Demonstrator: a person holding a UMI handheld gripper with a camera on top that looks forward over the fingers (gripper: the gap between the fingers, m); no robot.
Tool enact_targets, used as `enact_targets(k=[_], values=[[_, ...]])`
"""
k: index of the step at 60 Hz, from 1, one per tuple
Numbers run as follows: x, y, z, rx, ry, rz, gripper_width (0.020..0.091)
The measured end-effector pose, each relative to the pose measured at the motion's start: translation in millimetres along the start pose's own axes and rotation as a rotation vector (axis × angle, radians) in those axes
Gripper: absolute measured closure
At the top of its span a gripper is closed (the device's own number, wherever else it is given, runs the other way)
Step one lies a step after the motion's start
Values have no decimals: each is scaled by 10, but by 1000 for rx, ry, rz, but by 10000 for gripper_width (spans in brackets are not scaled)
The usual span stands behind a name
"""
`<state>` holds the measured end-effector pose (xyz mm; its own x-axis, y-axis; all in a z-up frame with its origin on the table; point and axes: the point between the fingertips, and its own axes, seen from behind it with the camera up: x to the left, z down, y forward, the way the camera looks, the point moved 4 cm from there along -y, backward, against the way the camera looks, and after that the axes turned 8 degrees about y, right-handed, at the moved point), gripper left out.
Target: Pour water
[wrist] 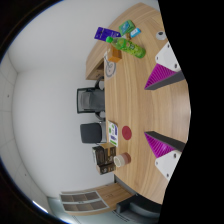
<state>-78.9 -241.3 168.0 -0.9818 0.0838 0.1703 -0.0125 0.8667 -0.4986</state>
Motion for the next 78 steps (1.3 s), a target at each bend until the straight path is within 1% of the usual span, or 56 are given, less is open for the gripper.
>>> enact_targets(k=[4,9,12,19,28,36,39,44,46,48,52,55,58,60,63,64,68,78], values=[[-532,89,26,-41,15,28,246],[-1158,200,60,-68,60,71,246],[-1509,281,38,-86,88,96,259],[-2239,561,-79,-142,121,146,248],[-2805,1075,-272,-195,115,164,247],[-2984,1436,-524,-263,85,135,250],[-2999,1546,-591,-282,77,116,285],[-3009,1709,-603,-284,70,92,412],[-2995,1745,-631,-301,66,76,448],[-2979,1774,-638,-310,58,65,507],[-2984,1799,-665,-327,26,74,535],[-2960,1810,-667,-329,17,65,575],[-2964,1823,-671,-316,15,66,620],[-2974,1830,-672,-311,10,67,661],[-2938,1815,-676,-319,-19,71,752],[-2940,1813,-678,-323,-27,78,768],[-2962,1822,-696,-332,-52,115,769],[-2861,1887,-728,-294,-160,168,770]])
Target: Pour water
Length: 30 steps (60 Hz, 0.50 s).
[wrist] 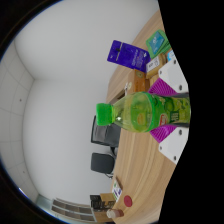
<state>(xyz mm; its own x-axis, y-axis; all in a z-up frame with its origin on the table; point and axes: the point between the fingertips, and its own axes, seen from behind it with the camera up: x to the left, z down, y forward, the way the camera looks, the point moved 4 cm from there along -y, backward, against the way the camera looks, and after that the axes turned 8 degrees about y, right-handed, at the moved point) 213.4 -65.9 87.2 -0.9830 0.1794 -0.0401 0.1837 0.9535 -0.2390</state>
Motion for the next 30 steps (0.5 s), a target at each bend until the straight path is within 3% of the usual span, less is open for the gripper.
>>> enact_targets(k=[10,30], values=[[652,46,-321,17,-185,-22,768],[3035,271,-1049,16,-793,-143,770]])
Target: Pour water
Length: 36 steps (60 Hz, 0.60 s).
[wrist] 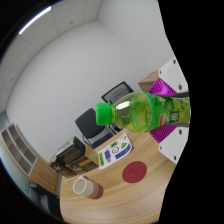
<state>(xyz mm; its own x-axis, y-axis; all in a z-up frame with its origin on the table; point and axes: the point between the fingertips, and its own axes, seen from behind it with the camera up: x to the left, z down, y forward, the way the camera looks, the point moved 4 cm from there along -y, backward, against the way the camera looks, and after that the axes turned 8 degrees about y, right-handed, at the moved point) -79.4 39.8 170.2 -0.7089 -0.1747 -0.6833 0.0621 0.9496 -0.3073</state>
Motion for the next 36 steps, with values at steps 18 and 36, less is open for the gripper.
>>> enact_targets(k=[18,36], values=[[1158,343,-1049,-32,-565,-40,771],[1445,590,-1289,15,-959,58,771]])
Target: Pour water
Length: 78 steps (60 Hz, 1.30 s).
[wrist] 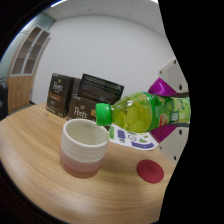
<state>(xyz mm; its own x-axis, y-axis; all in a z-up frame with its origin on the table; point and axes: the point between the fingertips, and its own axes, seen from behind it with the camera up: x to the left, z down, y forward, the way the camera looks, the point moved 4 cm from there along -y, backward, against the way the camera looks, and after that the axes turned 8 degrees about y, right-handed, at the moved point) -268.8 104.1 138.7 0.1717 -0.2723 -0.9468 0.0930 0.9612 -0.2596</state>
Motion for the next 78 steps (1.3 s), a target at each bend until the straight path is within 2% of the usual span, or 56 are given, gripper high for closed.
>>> enact_targets(k=[9,19,32,36,45,64,66,67,78], values=[[14,70,-27,15,-105,14,771],[27,-7,-17,6,21,-22,770],[-96,-219,55,-75,695,-188,753],[-130,-269,58,-150,967,-289,754],[-90,-188,222,-231,1499,-422,755],[532,172,350,-240,1784,-409,756],[588,190,351,-242,1805,-407,739],[539,205,358,-269,1823,-377,745],[574,188,375,-274,1809,-320,738]])
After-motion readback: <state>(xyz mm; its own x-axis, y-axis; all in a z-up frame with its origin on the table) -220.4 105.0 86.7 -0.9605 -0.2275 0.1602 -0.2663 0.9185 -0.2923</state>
